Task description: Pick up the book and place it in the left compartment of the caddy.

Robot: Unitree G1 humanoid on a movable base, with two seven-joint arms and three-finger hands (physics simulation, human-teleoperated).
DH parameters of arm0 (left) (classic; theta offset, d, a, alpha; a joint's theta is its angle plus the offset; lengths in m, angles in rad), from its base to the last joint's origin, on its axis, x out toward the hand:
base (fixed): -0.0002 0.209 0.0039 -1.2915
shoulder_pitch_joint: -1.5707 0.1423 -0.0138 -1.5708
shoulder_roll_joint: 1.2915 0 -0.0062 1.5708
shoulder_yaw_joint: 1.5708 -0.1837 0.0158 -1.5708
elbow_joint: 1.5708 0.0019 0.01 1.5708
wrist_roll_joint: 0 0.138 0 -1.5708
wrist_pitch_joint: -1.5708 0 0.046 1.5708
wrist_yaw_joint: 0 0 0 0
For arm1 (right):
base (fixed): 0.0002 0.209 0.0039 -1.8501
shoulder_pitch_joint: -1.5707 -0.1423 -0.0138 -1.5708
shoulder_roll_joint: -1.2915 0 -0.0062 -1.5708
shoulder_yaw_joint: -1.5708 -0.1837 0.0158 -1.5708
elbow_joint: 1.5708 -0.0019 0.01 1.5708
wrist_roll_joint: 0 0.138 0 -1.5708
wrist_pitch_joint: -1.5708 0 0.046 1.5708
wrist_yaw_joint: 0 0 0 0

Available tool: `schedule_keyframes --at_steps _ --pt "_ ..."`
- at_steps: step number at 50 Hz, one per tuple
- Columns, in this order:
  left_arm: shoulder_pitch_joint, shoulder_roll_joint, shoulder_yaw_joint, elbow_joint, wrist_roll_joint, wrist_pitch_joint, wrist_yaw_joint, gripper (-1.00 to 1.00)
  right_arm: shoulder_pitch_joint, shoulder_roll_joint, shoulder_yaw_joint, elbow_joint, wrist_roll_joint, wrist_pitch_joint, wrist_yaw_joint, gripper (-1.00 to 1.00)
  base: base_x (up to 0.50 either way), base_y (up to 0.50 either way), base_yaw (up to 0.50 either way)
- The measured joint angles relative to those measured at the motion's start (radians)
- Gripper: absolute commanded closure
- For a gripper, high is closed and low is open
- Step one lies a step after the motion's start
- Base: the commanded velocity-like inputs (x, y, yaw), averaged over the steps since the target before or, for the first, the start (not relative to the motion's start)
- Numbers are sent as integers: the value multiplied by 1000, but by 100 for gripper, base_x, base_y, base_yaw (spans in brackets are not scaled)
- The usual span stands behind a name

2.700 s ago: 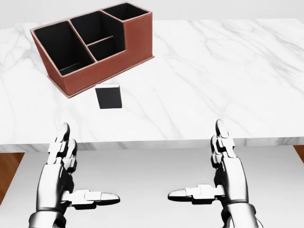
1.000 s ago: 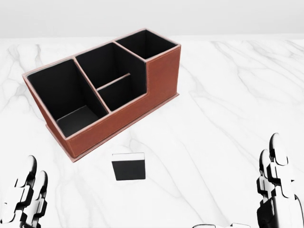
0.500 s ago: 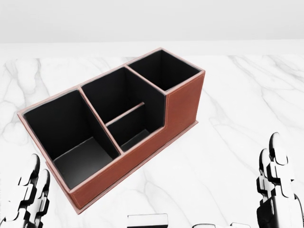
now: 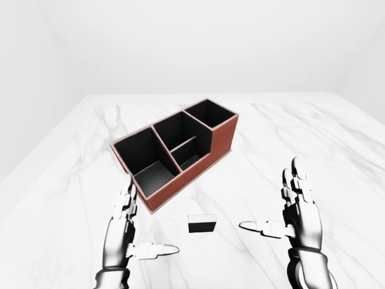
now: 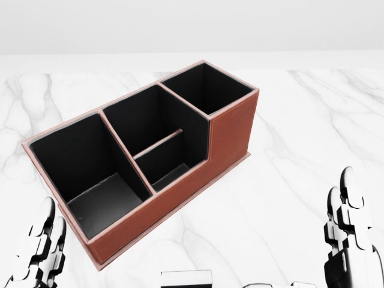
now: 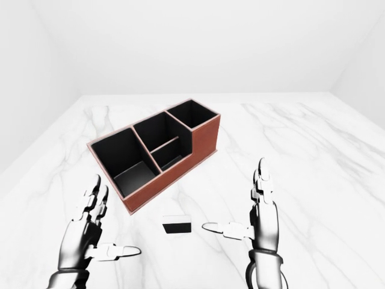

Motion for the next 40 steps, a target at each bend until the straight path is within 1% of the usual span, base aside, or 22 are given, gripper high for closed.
schedule_keyframes --at_steps 2,6,11,16,22,26,30,34,35,40 --pt "3 2 -8 1 12 0 6 -100 2 0 1 -1 0 -8 1 -100 19 3 0" --pt "13 12 -50 2 67 0 41 -100 8 -1 5 -3 -1 -25 2 -100 0 0 0" --pt "22 48 -142 -20 155 0 125 -100 9 -4 12 -4 -10 -39 0 -100 0 0 0" --pt "9 104 -257 -63 257 3 229 -100 10 -9 22 -5 -20 -53 -5 -100 0 0 0" --pt "-21 174 -408 -112 406 38 353 -100 3 -15 28 2 -23 -54 -6 -100 0 0 0" --pt "-33 227 -518 -128 531 63 434 -100 -1 -17 31 6 -23 -52 -5 -100 0 0 0" --pt "-50 262 -622 -122 662 109 503 -100 -3 -19 33 8 -23 -51 -3 -100 0 0 0" --pt "-74 278 -709 -93 784 167 556 -100 -5 -20 34 11 -22 -50 -2 -100 0 0 0" --pt "-81 280 -726 -84 806 175 567 -100 -5 -21 34 11 -22 -50 -1 -100 0 0 0" --pt "-113 275 -789 -46 903 175 618 -100 -5 -21 35 12 -22 -51 0 -100 0 0 0"
